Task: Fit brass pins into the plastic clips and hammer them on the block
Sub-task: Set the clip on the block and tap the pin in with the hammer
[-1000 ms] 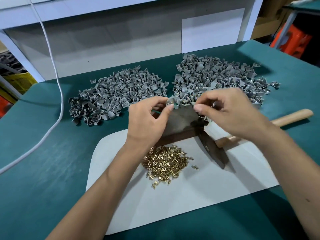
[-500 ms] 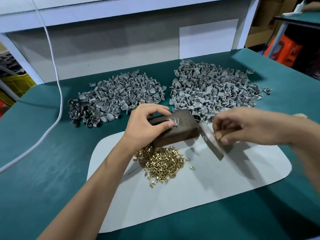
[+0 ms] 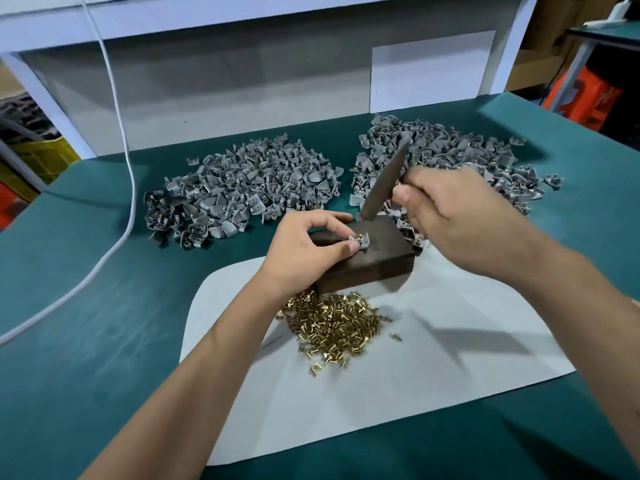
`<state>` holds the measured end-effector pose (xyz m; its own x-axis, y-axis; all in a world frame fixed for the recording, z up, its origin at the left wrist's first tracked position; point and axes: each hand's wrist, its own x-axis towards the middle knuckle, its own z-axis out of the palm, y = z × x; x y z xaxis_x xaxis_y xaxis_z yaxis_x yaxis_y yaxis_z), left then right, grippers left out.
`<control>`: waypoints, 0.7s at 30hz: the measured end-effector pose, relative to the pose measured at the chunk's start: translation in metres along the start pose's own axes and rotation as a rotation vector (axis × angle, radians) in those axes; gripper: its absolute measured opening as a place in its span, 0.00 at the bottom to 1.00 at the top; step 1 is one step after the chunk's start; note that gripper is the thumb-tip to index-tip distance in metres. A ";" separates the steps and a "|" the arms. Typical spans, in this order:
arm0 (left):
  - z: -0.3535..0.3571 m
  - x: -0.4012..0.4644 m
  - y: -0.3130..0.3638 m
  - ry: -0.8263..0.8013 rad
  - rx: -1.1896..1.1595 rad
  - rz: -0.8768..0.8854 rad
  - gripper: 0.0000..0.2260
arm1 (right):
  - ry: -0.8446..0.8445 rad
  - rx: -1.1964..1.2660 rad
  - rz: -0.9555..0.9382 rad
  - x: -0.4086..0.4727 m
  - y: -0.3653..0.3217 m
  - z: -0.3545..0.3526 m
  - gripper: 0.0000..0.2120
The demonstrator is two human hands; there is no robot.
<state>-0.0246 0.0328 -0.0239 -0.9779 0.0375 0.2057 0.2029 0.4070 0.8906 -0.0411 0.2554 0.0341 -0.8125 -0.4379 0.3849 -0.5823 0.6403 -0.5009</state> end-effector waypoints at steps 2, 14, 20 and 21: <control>0.000 0.001 -0.001 -0.006 -0.027 -0.021 0.03 | 0.065 -0.040 -0.004 -0.002 -0.004 0.006 0.14; -0.002 0.001 -0.002 -0.011 -0.110 -0.088 0.04 | -0.152 -0.314 0.103 -0.004 -0.013 0.020 0.11; -0.002 0.002 -0.001 -0.021 -0.099 -0.086 0.04 | 0.069 -0.300 0.012 0.000 -0.014 0.002 0.12; -0.002 0.002 -0.002 -0.021 -0.105 -0.085 0.04 | 0.047 -0.303 0.014 -0.001 -0.017 0.006 0.14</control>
<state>-0.0270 0.0306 -0.0242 -0.9925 0.0261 0.1198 0.1219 0.3120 0.9422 -0.0305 0.2407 0.0379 -0.8140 -0.4023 0.4189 -0.5306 0.8085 -0.2547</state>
